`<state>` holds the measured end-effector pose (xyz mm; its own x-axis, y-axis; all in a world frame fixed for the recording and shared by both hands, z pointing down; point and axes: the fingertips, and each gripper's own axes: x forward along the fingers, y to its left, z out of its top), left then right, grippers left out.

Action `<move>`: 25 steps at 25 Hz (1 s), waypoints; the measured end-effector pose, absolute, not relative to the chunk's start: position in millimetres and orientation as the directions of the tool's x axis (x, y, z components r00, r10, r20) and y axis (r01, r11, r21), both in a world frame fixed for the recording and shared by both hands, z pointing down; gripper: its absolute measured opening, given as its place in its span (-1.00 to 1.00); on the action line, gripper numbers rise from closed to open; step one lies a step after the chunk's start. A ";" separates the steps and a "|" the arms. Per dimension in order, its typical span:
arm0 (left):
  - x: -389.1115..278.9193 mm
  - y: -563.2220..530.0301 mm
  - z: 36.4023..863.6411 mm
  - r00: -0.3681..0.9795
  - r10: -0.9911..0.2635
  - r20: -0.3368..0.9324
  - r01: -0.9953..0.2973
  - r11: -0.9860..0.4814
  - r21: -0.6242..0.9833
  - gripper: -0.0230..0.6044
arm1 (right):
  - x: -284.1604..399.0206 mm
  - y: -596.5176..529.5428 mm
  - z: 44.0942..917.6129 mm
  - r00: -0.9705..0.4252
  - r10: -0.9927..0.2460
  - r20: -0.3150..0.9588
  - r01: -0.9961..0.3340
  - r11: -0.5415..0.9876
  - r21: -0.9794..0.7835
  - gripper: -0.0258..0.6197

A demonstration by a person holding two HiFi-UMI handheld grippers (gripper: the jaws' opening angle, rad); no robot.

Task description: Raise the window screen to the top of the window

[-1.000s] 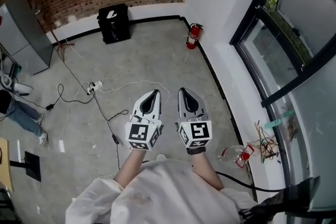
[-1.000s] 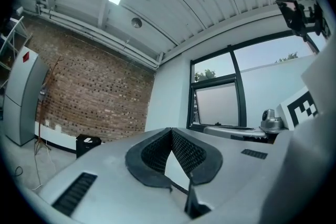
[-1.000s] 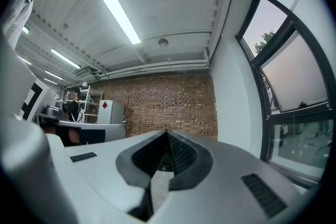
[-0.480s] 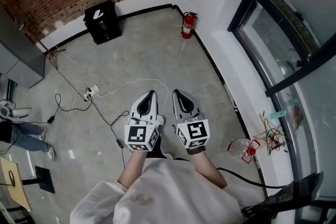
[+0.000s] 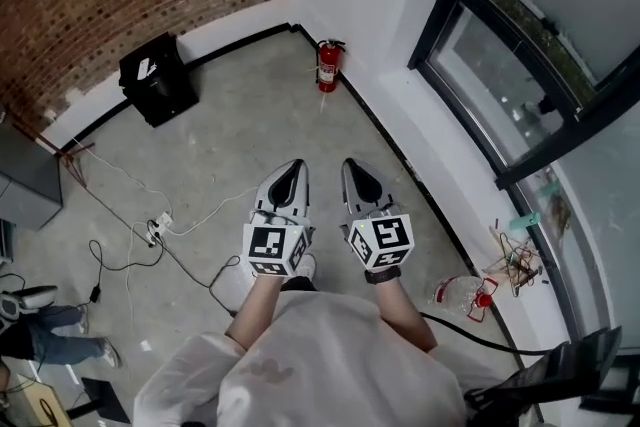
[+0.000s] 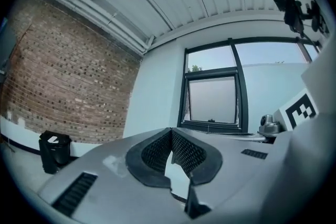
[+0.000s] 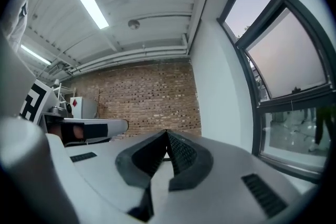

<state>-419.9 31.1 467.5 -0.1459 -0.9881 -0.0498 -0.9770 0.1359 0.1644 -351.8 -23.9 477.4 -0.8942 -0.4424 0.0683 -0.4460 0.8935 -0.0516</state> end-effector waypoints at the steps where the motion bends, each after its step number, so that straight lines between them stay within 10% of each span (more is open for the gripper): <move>1: -430.4 19.1 465.9 -0.124 -0.991 -0.051 -0.979 0.114 0.172 -0.92 | -361.9 -34.3 475.2 -0.889 -0.453 0.067 -0.456 0.889 -0.046 -0.92; 11: -459.8 -105.4 492.0 0.057 -0.998 -0.001 -0.962 -0.055 0.268 -0.92 | -369.0 -139.4 488.3 -0.806 -0.587 0.078 -0.592 0.802 -0.077 -0.92; 25: -335.1 -387.6 473.1 0.415 -0.909 -0.032 -0.892 -0.413 0.184 -0.92 | -265.4 -402.1 477.6 -0.631 -0.776 0.027 -0.776 0.628 -0.060 -0.92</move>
